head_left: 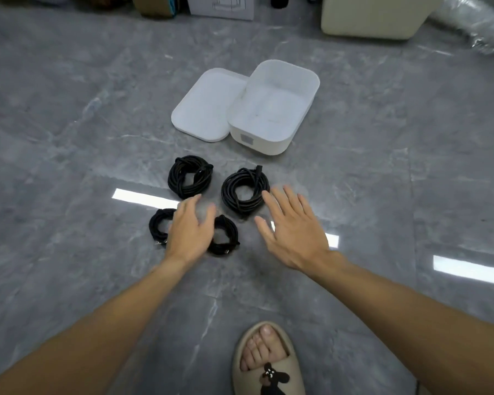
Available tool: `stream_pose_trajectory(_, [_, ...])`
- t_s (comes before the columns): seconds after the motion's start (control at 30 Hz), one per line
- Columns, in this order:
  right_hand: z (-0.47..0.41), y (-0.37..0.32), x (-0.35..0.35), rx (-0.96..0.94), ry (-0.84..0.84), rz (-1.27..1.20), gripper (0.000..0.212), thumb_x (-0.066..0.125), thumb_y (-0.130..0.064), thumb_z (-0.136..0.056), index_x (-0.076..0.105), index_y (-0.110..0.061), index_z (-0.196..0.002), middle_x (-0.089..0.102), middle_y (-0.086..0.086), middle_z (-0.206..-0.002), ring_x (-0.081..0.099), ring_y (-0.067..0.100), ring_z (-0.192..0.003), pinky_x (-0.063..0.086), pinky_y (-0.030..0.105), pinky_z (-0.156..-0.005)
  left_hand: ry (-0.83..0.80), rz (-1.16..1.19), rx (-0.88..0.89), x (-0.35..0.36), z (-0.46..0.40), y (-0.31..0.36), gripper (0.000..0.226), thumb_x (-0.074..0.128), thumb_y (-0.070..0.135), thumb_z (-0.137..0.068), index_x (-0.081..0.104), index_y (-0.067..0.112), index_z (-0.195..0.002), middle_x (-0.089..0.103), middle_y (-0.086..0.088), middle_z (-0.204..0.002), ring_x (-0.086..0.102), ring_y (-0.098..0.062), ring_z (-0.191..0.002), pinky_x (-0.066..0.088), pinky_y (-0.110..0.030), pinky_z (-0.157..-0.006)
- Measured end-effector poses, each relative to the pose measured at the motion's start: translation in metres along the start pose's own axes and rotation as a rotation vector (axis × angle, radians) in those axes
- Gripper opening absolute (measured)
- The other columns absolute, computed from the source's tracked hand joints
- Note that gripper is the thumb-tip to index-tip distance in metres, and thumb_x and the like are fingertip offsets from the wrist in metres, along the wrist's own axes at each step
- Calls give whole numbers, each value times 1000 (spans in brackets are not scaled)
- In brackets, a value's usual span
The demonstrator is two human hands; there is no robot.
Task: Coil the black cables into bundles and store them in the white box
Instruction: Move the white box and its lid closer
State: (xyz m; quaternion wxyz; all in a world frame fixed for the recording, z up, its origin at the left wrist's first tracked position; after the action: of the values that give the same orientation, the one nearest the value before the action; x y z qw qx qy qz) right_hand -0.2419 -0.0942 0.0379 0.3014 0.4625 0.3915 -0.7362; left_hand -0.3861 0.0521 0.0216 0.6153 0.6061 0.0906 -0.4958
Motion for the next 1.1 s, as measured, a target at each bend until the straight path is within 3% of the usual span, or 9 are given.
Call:
stream_pose_trajectory(0.1, [3, 5, -25, 21, 33, 17, 65, 15, -51, -104, 2, -20, -160, -1, 0, -168, -9, 19, -154, -15, 34, -120, 66, 28, 21, -36, -9, 21, 45, 34, 41, -104, 47, 21, -143, 44, 4, -148, 43, -15, -133, 29, -32, -111])
stream_pose_trajectory(0.23, [-2, 11, -54, 10, 81, 28, 65, 15, -51, -105, 4, -19, -160, 2, 2, -168, -8, 20, -154, -19, 31, -117, 78, -76, 132, -57, -23, 55, 41, 31, 38, -105, 53, 20, -135, 52, 3, -141, 44, -17, -132, 31, -44, -114])
stream_pose_trajectory(0.53, [-53, 45, -96, 0, 121, 23, 65, 18, -50, -105, 5, -16, -160, 4, 3, -168, -6, 26, -154, -9, 38, -122, 50, -269, 346, -8, -82, 134, 46, 35, 37, -105, 41, 18, -147, 40, 3, -154, 35, -16, -140, 23, -38, -116])
stream_pose_trajectory(0.77, [-91, 73, -126, -6, 110, 29, 63, 19, -47, -106, 6, -16, -159, 4, 2, -168, -6, 24, -154, -7, 39, -123, 4, -335, 317, 4, -124, 176, 49, 37, 34, -105, 38, 15, -150, 38, 0, -157, 34, -18, -143, 22, -37, -117])
stream_pose_trajectory(1.1, [-115, 70, -183, 2, -57, 72, 64, 9, -49, -106, -3, -18, -160, -8, 2, -168, -15, 22, -153, -14, 40, -122, -74, -433, 309, -35, -147, 224, 50, 37, 37, -105, 35, 19, -152, 35, 4, -158, 30, -14, -145, 21, -35, -119])
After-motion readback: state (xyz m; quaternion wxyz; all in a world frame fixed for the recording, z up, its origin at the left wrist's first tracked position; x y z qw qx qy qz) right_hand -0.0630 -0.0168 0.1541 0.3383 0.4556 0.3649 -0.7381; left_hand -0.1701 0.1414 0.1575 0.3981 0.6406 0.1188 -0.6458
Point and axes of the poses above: each hand's wrist, its own z-axis away from the middle knuckle, its own x-axis out of the palm, y = z × x, the point moved 1 cm from there along -z, towards the middle knuckle
